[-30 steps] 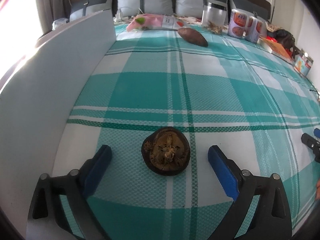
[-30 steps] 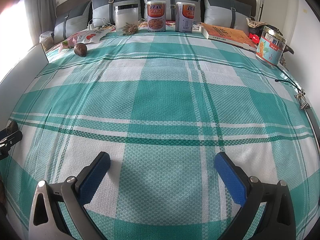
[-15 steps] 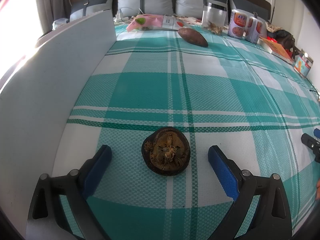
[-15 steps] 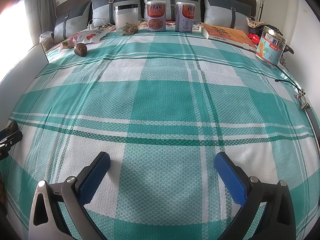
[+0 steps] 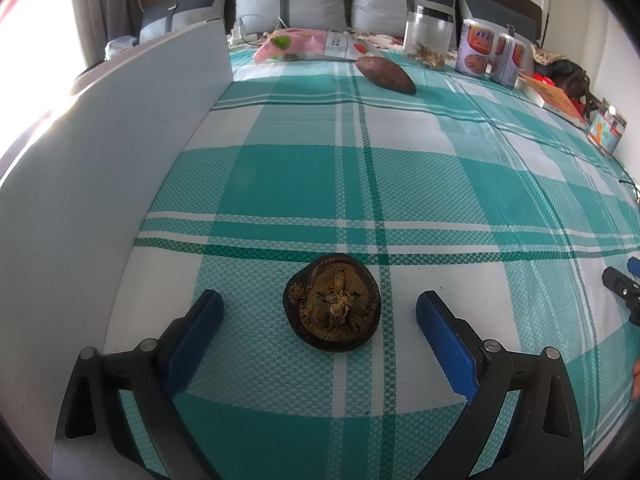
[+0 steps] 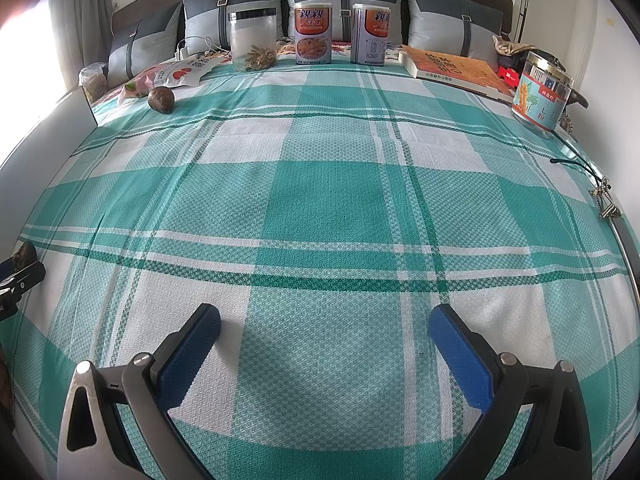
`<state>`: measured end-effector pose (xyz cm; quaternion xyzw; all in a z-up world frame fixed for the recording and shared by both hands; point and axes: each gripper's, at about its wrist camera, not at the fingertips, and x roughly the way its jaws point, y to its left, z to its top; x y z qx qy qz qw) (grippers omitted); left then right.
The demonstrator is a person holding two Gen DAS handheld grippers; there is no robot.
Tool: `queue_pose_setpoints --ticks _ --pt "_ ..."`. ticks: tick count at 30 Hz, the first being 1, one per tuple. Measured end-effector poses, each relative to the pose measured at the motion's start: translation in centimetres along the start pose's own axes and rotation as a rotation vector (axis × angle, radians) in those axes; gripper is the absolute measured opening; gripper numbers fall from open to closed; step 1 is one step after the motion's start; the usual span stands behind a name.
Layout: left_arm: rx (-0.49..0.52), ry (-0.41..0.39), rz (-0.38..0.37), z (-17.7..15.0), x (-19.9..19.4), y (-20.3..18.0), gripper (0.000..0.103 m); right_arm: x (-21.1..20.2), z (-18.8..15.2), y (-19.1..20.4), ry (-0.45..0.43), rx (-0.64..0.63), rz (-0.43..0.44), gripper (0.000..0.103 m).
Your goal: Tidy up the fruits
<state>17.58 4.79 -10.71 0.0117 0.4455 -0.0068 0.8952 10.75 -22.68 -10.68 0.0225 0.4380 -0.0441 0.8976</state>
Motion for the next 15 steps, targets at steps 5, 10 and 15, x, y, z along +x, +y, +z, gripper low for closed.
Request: queue_pose_setpoints --ticks 5,10,15 --pt "0.0 0.0 0.0 0.0 0.0 -0.07 0.099 0.0 0.0 0.0 0.0 0.0 0.0 0.103" --pt "0.0 0.0 0.001 0.0 0.02 0.03 0.099 0.0 0.0 0.0 0.0 0.0 0.0 0.103" --pt "0.0 0.0 0.0 0.04 0.05 -0.08 0.099 0.0 -0.02 0.0 0.002 0.002 0.001 0.103"
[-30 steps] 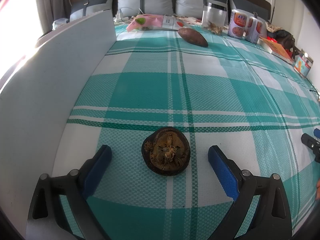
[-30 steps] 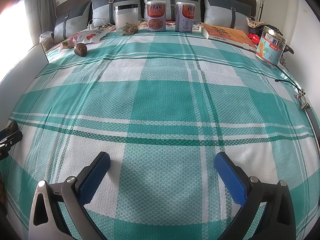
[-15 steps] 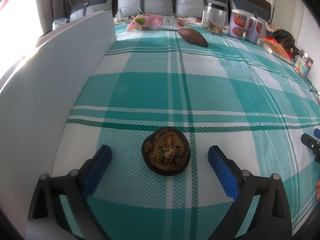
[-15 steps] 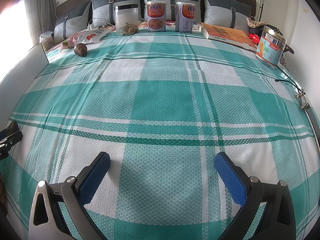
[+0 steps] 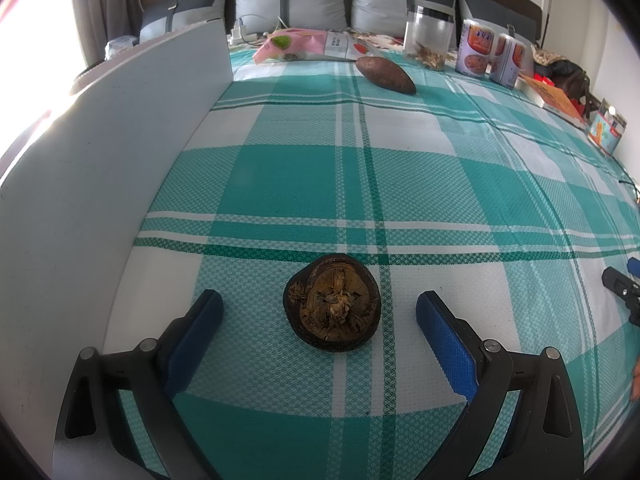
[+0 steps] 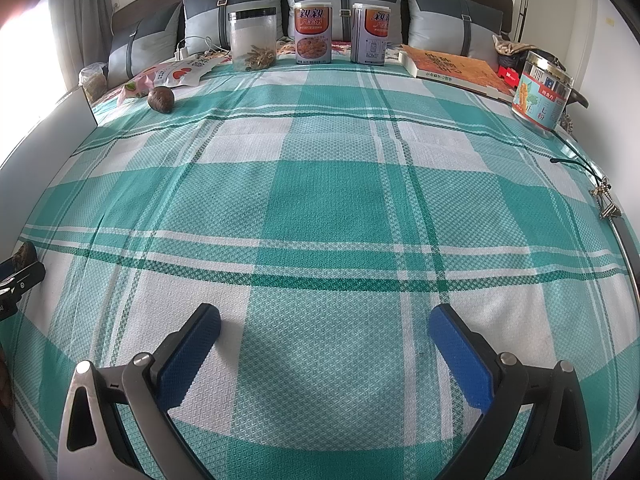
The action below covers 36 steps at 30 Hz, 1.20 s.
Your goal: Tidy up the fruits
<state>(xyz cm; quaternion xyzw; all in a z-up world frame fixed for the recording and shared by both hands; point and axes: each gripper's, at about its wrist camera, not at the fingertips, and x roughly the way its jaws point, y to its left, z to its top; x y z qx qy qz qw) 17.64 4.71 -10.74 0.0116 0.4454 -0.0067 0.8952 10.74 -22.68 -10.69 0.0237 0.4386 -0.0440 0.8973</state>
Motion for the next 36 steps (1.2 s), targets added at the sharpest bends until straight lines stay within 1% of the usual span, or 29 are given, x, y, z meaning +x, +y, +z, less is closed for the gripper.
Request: queue_pose_setpoints --ticks 3,5,6,8,10,11,12,14,16,18,20,22,23,24,26,27,28,32,35,36 --pt "-0.001 0.0 -0.002 0.0 0.0 0.1 0.099 0.0 0.2 0.0 0.014 -0.007 0.009 0.103" --pt "-0.001 0.0 -0.002 0.0 0.0 0.0 0.099 0.4 1.4 0.6 0.054 -0.053 0.048 0.103" --pt "0.0 -0.001 -0.002 0.0 -0.1 0.0 0.099 0.5 2.5 1.0 0.048 -0.071 0.081 0.103" --pt "-0.001 0.0 -0.002 0.0 -0.1 0.0 0.099 1.1 6.0 2.7 0.006 -0.105 0.138 0.103" --pt "0.0 0.0 -0.002 0.0 -0.1 0.1 0.099 2.6 9.8 4.9 -0.011 -0.145 0.198 0.103" --pt "-0.001 -0.001 -0.002 0.0 -0.1 0.1 0.099 3.4 11.1 5.7 -0.008 -0.152 0.225 0.103" --pt "0.0 -0.001 -0.002 0.0 -0.1 0.1 0.099 5.3 13.6 7.4 0.015 -0.159 0.279 0.103" --pt "0.0 0.0 -0.002 0.0 -0.1 0.0 0.099 8.4 17.2 10.1 0.041 -0.163 0.312 0.103" --pt "-0.001 -0.001 -0.002 0.0 -0.1 0.0 0.099 10.9 19.9 13.0 0.056 -0.199 0.304 0.099" --pt "0.0 -0.001 -0.002 0.0 -0.1 0.1 0.099 13.1 22.1 16.1 0.065 -0.256 0.271 0.096" --pt "0.0 -0.001 -0.001 0.0 -0.1 0.1 0.099 15.2 24.0 19.0 0.076 -0.301 0.224 0.096" --pt "-0.001 -0.001 -0.002 -0.1 -0.1 0.0 0.099 16.8 25.0 20.2 0.081 -0.31 0.206 0.095" --pt "0.0 -0.001 -0.002 -0.1 -0.1 0.0 0.099 17.4 25.3 20.7 0.093 -0.313 0.202 0.093" --pt "0.0 -0.001 -0.002 -0.1 -0.1 0.0 0.099 18.4 25.5 21.1 0.129 -0.314 0.199 0.086" --pt "0.0 0.0 -0.001 0.0 -0.2 0.0 0.099 18.1 26.3 20.9 0.106 -0.298 0.207 0.064" --pt "0.0 -0.001 -0.001 0.0 -0.2 0.0 0.099 17.8 26.6 20.9 0.1 -0.297 0.207 0.039" --pt "0.0 -0.001 -0.001 0.0 -0.2 0.0 0.099 17.6 26.7 20.7 0.105 -0.292 0.191 0.039" --pt "0.0 0.0 0.0 0.1 -0.2 0.0 0.099 16.5 25.3 18.1 0.137 -0.274 0.22 0.039" --pt "0.0 0.0 0.0 0.0 -0.2 0.0 0.099 14.3 22.9 15.4 0.155 -0.251 0.261 0.039" --pt "0.0 -0.001 0.0 0.0 -0.2 0.0 0.099 13.0 21.4 14.1 0.16 -0.247 0.273 0.039"
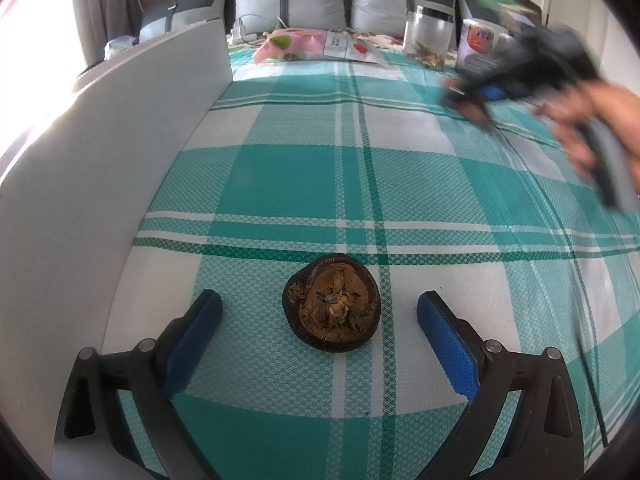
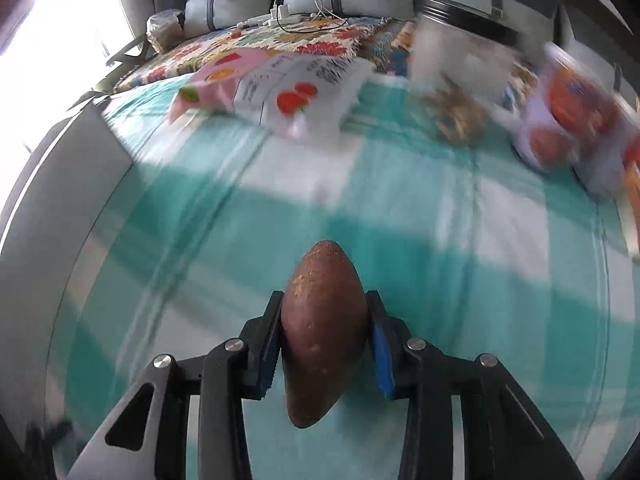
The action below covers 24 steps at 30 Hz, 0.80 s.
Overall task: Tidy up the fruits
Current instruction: 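Grasp the sweet potato with the right tool and lift it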
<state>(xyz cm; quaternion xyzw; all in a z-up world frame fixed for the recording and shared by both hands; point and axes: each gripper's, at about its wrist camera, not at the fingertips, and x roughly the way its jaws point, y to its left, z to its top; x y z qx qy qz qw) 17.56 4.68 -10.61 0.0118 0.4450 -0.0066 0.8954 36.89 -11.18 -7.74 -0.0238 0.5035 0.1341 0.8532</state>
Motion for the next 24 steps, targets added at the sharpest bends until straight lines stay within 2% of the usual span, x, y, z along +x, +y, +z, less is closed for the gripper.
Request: queue_pose_setpoints --ticks 6,10,14,17,18,19,21,24 --pt "0.0 0.0 0.0 0.0 0.0 0.0 0.099 -6.5 -11.0 -1.4 -0.026 0.029 0.009 0.039" --pt "0.0 0.0 0.0 0.0 0.0 0.0 0.099 -10.8 -20.5 -1.6 -0.093 0.124 -0.049 0.039" --pt "0.0 0.0 0.001 0.0 0.0 0.0 0.099 -12.7 -26.8 0.2 -0.175 0.13 -0.141 0.039" --pt "0.0 0.0 0.0 0.0 0.0 0.0 0.099 -13.1 -28.0 0.9 -0.216 0.082 -0.194 0.041" --pt "0.0 0.0 0.0 0.0 0.0 0.0 0.099 -13.0 -27.9 1.0 -0.212 0.077 -0.201 0.048" --pt "0.0 0.0 0.0 0.0 0.0 0.0 0.099 -13.0 -27.6 0.8 -0.207 0.082 -0.21 0.061" --pt "0.0 -0.001 0.0 0.0 0.0 0.0 0.099 -12.6 -27.4 0.0 -0.192 0.117 -0.224 0.079" --pt "-0.001 -0.001 0.0 -0.1 0.0 0.0 0.099 -12.3 -27.5 -0.8 -0.185 0.156 -0.193 0.087"
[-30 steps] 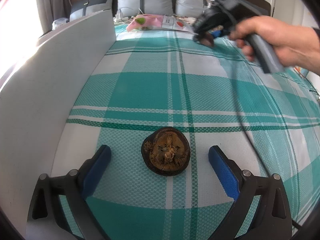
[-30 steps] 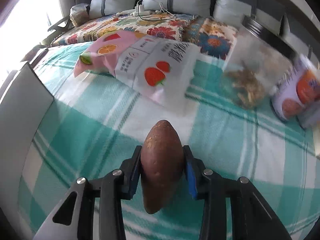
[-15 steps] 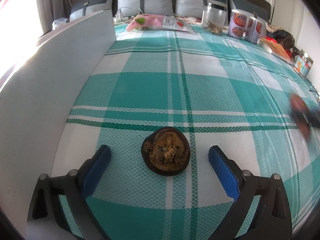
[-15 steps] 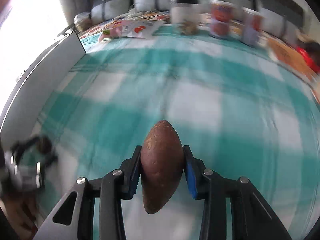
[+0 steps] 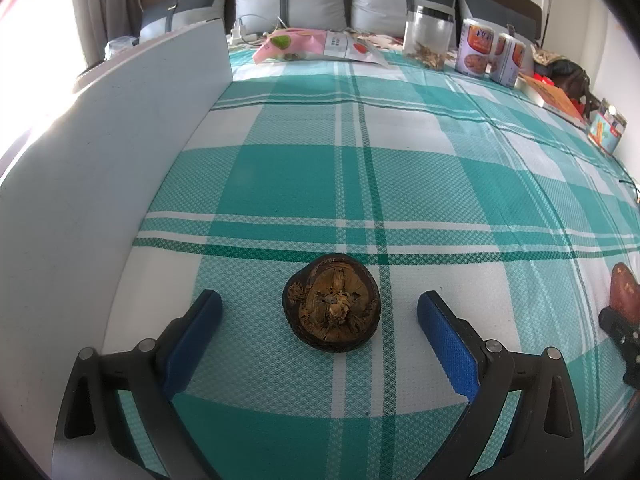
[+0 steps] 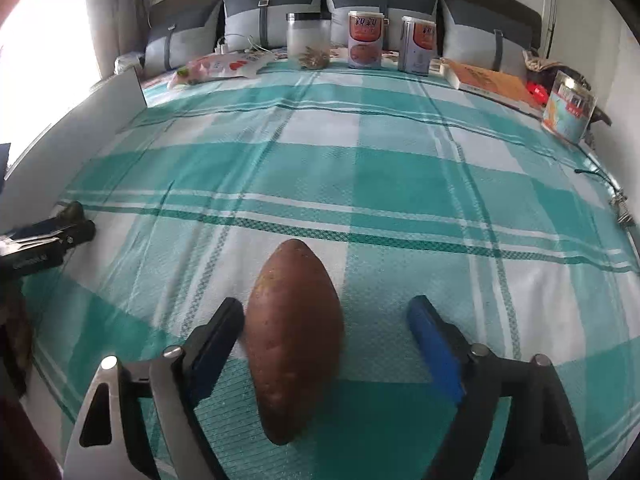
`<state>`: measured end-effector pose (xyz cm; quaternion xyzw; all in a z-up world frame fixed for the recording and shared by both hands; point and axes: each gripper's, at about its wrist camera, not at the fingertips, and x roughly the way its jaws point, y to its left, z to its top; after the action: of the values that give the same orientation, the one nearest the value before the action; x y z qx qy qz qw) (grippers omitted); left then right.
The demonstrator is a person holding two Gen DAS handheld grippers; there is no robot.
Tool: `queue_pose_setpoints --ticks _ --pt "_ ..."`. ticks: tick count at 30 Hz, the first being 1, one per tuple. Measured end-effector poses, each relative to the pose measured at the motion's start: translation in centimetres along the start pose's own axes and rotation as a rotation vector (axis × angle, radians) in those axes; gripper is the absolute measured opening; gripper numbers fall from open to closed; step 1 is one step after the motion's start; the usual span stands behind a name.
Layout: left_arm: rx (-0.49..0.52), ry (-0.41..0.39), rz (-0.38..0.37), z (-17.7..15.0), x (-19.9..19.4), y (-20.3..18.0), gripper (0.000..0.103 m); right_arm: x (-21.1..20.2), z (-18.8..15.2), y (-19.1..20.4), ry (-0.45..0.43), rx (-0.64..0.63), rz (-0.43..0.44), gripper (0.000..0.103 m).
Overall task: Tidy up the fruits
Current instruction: 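Grasp the sweet potato with the right tool and lift it, then lower the sweet potato onto the bed with the right tool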
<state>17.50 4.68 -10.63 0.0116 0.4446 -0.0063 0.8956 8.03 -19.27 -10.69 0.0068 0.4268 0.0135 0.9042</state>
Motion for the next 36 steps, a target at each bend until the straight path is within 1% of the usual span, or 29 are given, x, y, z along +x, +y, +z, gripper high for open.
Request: queue_pose_setpoints --ticks 2,36 --pt "0.0 0.0 0.0 0.0 0.0 0.0 0.099 0.04 -0.04 0.4 0.004 -0.019 -0.018 0.089" --pt "-0.001 -0.001 0.0 -0.03 -0.02 0.07 0.099 0.05 -0.11 0.21 0.004 -0.015 -0.017 0.09"
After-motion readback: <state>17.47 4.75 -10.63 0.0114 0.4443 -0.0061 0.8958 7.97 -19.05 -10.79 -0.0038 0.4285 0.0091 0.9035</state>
